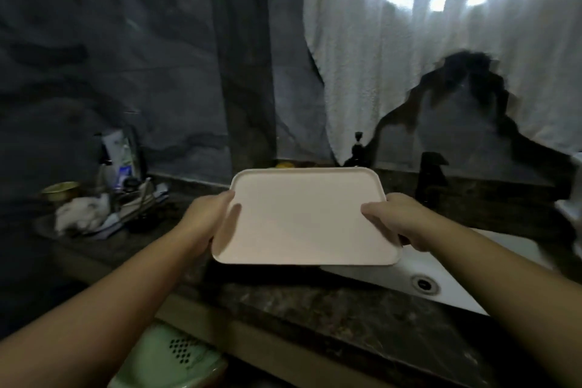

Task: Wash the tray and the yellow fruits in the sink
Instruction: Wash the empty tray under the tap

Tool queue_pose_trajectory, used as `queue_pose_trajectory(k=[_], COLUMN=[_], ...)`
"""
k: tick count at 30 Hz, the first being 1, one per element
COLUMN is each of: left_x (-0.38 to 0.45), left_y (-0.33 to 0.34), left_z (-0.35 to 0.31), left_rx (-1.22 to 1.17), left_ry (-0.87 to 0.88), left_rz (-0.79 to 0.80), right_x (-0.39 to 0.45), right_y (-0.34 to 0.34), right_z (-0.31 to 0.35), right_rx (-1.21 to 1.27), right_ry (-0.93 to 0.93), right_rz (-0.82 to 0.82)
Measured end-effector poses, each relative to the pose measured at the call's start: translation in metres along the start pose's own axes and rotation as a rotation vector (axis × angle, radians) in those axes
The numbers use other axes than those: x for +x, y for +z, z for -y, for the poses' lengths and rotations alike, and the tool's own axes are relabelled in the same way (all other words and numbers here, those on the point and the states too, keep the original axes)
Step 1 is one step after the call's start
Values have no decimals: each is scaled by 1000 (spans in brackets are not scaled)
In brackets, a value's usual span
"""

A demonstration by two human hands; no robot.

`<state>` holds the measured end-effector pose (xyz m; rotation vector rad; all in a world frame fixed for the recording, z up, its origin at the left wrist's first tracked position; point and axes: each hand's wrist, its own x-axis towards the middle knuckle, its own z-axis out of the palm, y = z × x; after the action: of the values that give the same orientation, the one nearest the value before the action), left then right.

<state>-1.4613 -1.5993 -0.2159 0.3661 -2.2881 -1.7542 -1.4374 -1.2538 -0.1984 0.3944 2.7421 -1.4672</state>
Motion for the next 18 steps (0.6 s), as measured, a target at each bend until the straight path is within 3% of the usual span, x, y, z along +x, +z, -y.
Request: queue_pose_trajectory(k=[7, 12, 18], left_x=[26, 53, 85], left_y=[-87, -92, -94], left_z=[52, 65, 76], left_rx=[251, 420, 480], left_ry=[-60, 20, -40], left_rz=[-19, 20, 107], right_x=[-14, -6, 2], right_y=[91, 117, 139], right_z=[14, 18, 22], right_rx=[107, 133, 256], right_ry=[112, 131, 208], right_rz=[294, 324, 366])
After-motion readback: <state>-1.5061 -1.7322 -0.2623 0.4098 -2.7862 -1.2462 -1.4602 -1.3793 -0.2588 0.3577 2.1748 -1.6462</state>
